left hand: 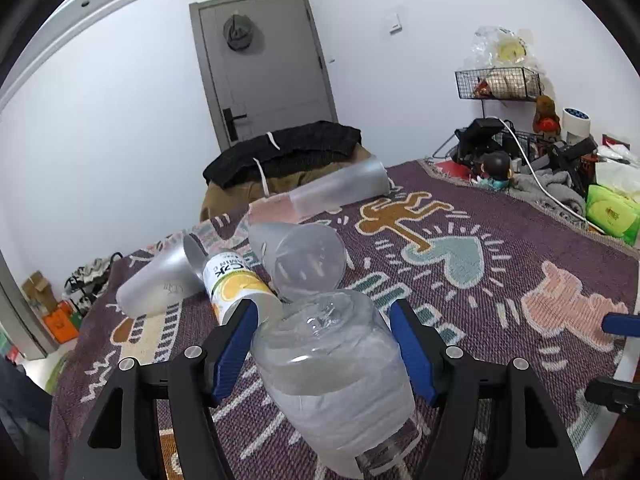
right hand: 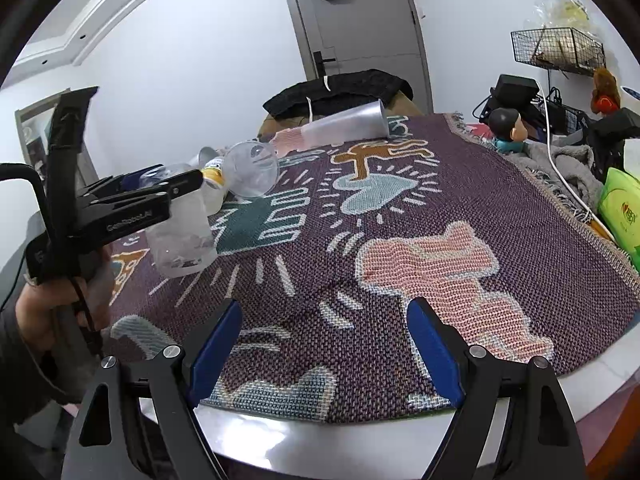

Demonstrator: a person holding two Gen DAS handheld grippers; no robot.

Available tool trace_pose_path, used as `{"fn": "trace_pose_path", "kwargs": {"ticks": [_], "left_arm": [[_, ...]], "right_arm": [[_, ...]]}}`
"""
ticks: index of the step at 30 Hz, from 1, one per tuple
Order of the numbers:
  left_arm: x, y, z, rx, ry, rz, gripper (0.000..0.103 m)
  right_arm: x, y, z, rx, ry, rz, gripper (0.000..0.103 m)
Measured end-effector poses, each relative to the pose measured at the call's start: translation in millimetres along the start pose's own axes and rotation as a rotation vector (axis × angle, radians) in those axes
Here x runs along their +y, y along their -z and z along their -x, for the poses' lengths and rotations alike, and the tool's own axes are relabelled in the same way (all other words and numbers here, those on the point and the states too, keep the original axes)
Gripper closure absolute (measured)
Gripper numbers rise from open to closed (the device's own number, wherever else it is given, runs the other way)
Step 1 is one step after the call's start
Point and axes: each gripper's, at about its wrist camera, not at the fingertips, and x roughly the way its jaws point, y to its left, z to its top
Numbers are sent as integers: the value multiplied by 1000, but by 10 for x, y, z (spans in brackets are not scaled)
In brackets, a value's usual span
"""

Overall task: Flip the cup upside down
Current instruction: 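Rotate the held cup with the left gripper so its opening faces down, then lower the cup onto the blanket and open the left gripper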

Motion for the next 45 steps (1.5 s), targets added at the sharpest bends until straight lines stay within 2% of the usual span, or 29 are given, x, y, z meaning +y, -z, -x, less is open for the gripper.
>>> {"fn": "trace_pose_path", "kwargs": {"ticks": [3,9,18,19,20,23,30,35,40,42,45], "left_arm": [[15,22,35,35,33,-1,32],[73,94,85,107,111,68,32],[145,38,125,118,149,119,32],[152,19,139,115,151,121,29],[164,3,157,110,153,123,22],[194,-40,256,65,155,132,14],[296,-83,466,13,172,151,8],[429,-48,681,-43,157,180,3],[536,-4,869,-89,126,184,0],[578,20,933,-104,113,185,0],[642,68,1019,-121,105,194,0]], "right_arm": [[-5,-2,-7,2,-3,-3,19],[4,4,-17,8,-2,0,19],[-9,5,-30,13,-2,-4,19],[-9,5,-29,13,-2,-5,19],[-9,4,-30,13,-3,-5,19],[-2,5,-24,11,-7,-4,19],[56,-13,41,-2,-29,8,19],[182,-49,116,-23,-48,45,19],[306,-65,152,-35,-21,94,19],[317,-79,211,-70,11,90,19],[300,-127,267,-89,7,68,15]]}}
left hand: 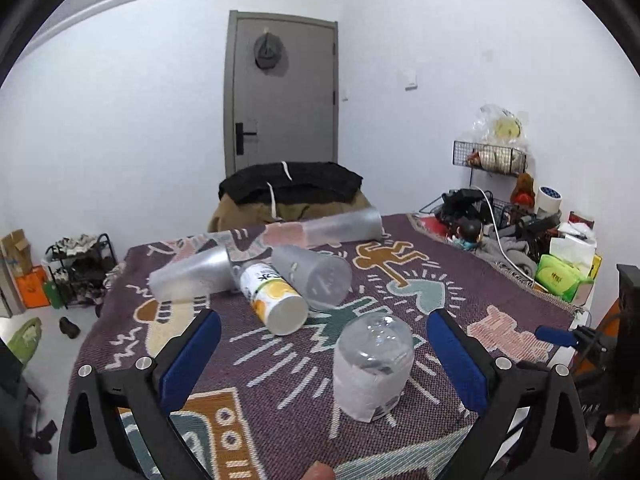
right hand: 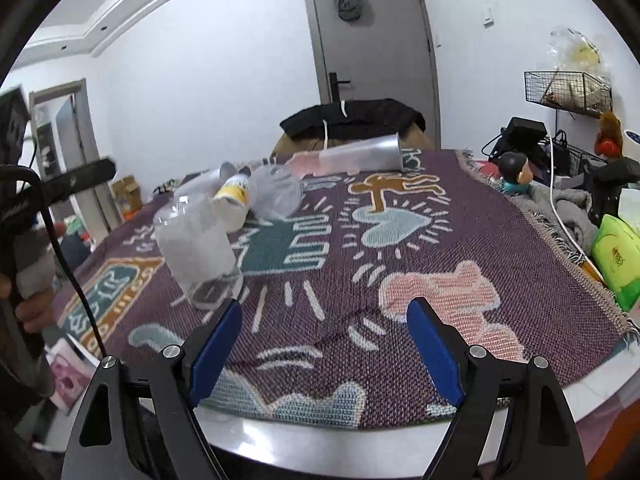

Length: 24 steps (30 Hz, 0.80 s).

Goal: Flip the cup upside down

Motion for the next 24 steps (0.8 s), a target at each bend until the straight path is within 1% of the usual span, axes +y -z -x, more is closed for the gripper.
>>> {"fn": "trace_pose_path", "kwargs": {"ticks": [1,3,4,12,14,16,24], "left_arm": [[18,11,31,-6,-4,4,0],[53,42,95,-18,-12,13,0],[74,61,134,-25,-17,17,0],[183,208,383,-59,-48,13,0],[246,259,465,-70,-53,27,0],[314,303,531,-77,-65,40,0],[526,513,673,-73,-130,78,0]], "right_arm": [[-1,-15,23,-8,4,-4,11],[13,-41,89,-34,17,-5,4],[25,-57,133,-49,19,-6,3],[211,-135,222,-56,34,19,2],[270,-146,239,-60,48,34,1],[312,-153,244,-54,66,42,0],[452,-111,199,-12,53,63,0]]}}
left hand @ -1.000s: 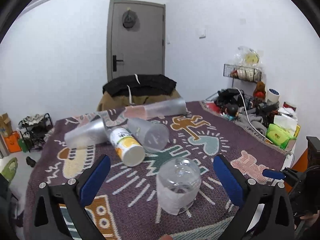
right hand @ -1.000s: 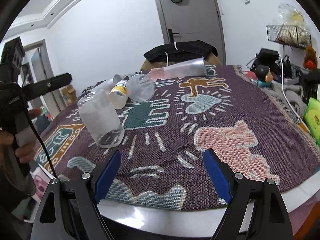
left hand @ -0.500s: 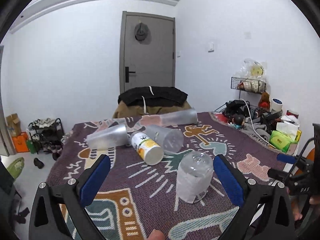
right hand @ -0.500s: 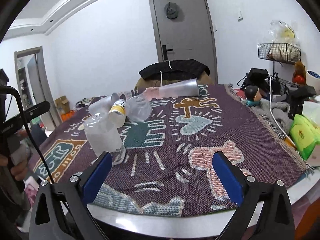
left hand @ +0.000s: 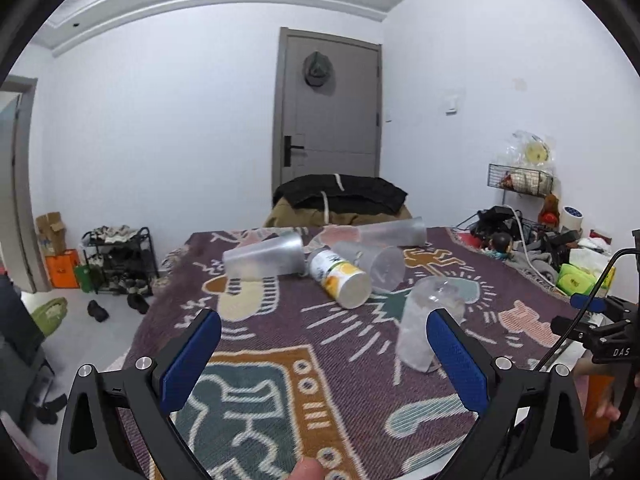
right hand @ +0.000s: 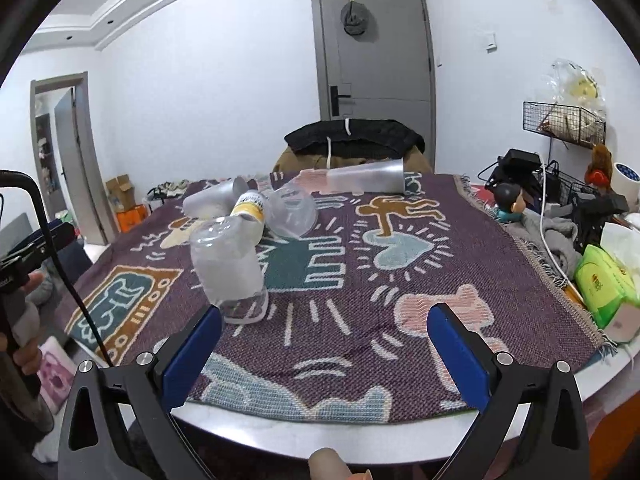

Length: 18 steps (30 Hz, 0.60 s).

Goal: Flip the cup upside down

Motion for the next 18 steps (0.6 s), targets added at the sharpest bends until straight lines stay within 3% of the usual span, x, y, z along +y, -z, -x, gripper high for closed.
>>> {"fn": "trace_pose_path", "kwargs": {"ticks": [7,18], "left_arm": [[97,164,-14,35,-30,1,0],[93,267,22,28,-41,-22,0]], "right_arm": [[166,77,-70,32,-25,34,0],[356,145,-85,26,-58,74,0]]}}
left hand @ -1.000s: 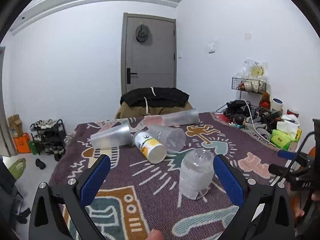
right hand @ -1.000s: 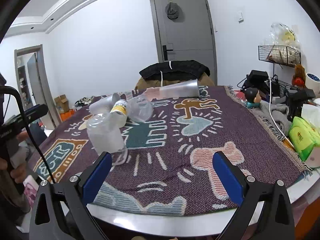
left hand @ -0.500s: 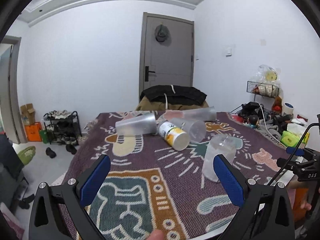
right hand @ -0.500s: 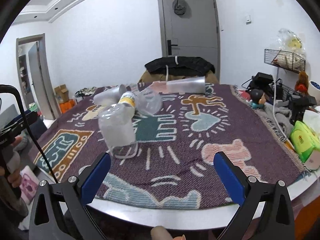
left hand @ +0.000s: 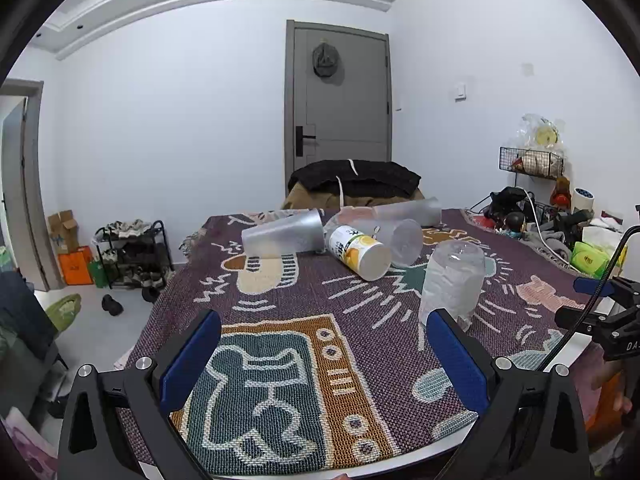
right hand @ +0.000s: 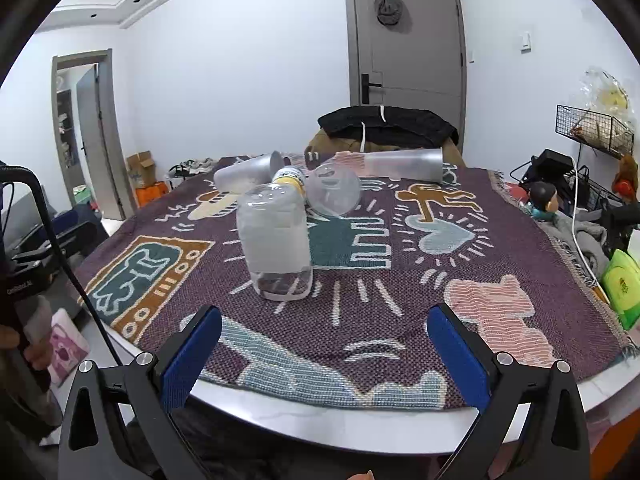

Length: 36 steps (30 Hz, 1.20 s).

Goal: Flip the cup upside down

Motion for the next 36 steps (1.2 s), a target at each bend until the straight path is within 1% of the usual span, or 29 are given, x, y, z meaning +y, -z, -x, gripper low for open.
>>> {"fn": "trace_pose_path", "kwargs": {"ticks": [9,32,36], "left_arm": [[21,-2,15,-3,-12,18,0],[58,2,13,0,-21,17,0],[62,3,16,3,-22,19,0]], "right_arm": [[7,12,-17,4,3,-6,0],[-7,49,-87,35,3,-16,0],[-13,53,-73,22,25,-20,0]]}}
